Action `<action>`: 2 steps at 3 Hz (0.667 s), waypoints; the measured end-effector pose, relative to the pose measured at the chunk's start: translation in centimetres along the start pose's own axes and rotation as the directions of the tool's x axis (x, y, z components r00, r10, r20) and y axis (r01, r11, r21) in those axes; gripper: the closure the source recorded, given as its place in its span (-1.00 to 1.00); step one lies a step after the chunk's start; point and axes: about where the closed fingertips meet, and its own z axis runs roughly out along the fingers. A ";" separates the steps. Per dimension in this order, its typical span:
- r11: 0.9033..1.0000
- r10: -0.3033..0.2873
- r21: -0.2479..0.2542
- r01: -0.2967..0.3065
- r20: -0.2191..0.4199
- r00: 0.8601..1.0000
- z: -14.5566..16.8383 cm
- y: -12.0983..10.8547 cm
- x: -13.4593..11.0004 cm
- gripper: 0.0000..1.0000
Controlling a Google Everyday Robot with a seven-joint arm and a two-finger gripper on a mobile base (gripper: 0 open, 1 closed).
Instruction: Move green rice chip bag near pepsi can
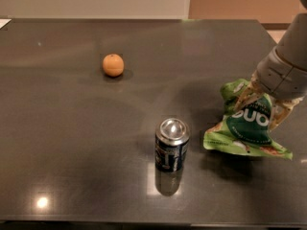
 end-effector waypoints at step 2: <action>0.995 -0.095 0.019 0.094 0.065 0.993 0.0 -0.1 -4.4 1.00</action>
Offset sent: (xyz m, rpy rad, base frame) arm -0.0601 0.0427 -0.0004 0.0767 0.0834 0.1496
